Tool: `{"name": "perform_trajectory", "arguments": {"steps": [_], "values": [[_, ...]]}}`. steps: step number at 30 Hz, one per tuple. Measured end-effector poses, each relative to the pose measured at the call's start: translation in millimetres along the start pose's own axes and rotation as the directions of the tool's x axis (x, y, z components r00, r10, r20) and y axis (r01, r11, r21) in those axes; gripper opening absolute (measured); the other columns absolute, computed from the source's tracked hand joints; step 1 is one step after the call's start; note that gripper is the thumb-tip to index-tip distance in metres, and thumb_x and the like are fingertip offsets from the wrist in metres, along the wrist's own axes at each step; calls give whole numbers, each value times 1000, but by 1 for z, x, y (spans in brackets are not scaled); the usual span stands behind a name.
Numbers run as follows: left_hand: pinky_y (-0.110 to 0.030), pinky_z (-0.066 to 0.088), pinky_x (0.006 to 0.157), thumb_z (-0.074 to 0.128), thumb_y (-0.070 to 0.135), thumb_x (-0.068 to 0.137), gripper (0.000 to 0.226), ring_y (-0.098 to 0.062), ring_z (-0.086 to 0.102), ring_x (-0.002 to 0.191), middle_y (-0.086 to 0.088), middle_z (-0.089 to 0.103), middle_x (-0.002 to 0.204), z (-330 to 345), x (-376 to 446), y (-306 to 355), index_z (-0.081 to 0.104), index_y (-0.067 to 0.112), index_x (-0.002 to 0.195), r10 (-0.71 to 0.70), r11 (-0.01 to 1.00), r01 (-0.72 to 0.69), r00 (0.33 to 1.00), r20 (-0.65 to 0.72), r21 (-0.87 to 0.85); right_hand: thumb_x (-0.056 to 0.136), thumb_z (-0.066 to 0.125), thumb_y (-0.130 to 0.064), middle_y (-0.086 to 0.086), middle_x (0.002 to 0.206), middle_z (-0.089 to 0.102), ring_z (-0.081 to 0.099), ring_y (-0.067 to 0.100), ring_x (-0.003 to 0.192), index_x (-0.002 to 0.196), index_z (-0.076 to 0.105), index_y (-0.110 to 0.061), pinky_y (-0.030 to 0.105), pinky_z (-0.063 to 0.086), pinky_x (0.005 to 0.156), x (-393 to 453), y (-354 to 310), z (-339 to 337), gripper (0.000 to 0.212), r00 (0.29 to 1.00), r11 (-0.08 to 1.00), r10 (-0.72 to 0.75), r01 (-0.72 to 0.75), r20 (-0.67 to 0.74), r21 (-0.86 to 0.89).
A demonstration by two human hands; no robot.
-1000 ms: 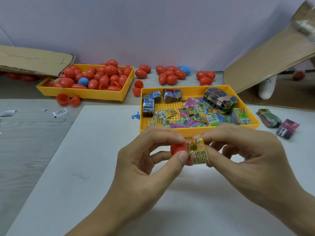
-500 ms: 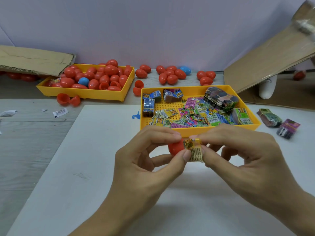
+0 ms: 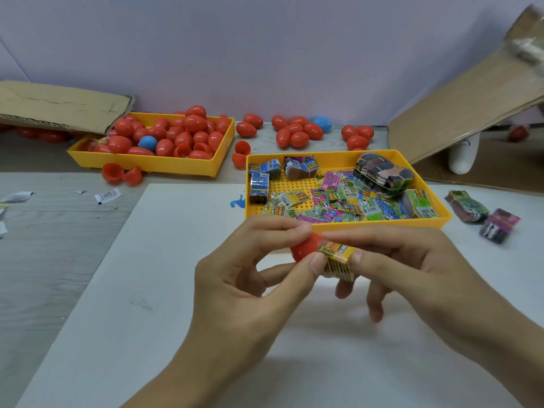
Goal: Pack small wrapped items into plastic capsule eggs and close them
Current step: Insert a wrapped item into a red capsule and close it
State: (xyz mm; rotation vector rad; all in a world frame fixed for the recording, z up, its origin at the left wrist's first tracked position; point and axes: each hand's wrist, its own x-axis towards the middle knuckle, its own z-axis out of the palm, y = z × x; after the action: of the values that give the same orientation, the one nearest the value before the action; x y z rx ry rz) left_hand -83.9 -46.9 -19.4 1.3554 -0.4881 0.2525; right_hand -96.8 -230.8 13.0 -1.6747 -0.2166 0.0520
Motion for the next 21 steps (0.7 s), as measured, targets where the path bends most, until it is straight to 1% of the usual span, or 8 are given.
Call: {"name": "perform_trajectory", "arguments": {"steps": [3,5,8,9,11,15,19,21], "values": [[-30,60,76,73,8,78,28,-30,69,103,-5,68,106,1,-1,1,75,13,105,13,1000,-13,1000,8,18,76,67,-17,16,79,73,72,27,64,84,77,-15,28,48,40,2,2,0,13,988,977,153,-156,29,143],[-31,61,78,72,8,79,29,-27,69,104,-3,68,107,1,0,2,73,13,107,43,998,-43,999,16,51,74,81,-16,17,75,72,72,29,62,78,76,-12,27,47,39,1,3,2,8,979,964,200,-202,29,175],[-29,60,79,71,10,80,27,-23,69,105,-1,68,107,0,1,3,71,15,107,79,992,-80,997,7,100,78,78,-25,13,72,73,72,26,58,81,78,-15,26,49,40,-3,4,8,10,994,997,68,-64,-88,41],[-29,60,79,71,10,81,27,-23,69,105,-1,68,107,0,1,3,71,15,108,93,989,-92,996,3,115,81,76,-24,11,72,73,72,25,58,84,78,-18,26,49,41,-5,4,10,7,994,1000,0,0,-106,-6],[-28,60,78,70,11,83,26,-24,68,104,-3,68,107,1,0,4,70,15,108,114,986,-112,993,-6,121,84,63,-22,9,75,74,72,24,60,89,78,-22,27,50,42,-7,5,13,15,995,998,-62,60,-82,-25],[-23,58,76,68,11,84,23,-22,69,99,-7,68,104,1,0,3,68,11,107,123,989,-118,991,-46,94,88,56,-21,9,84,75,73,25,68,95,77,-21,28,51,44,-5,3,9,22,1000,999,-5,3,29,49],[-22,56,81,67,9,84,24,-21,70,100,-6,68,105,1,2,3,68,12,108,118,990,-114,991,-56,79,85,61,-39,1,85,74,71,21,68,93,77,-30,28,50,43,-7,8,12,20,1000,994,-31,30,-5,-108],[-23,56,82,67,9,84,23,-24,70,101,-4,69,106,1,1,3,69,13,107,109,991,-106,993,-39,81,85,63,-36,0,81,73,70,18,64,89,77,-31,29,50,41,-7,10,13,15,999,993,-26,23,-26,-118]]}}
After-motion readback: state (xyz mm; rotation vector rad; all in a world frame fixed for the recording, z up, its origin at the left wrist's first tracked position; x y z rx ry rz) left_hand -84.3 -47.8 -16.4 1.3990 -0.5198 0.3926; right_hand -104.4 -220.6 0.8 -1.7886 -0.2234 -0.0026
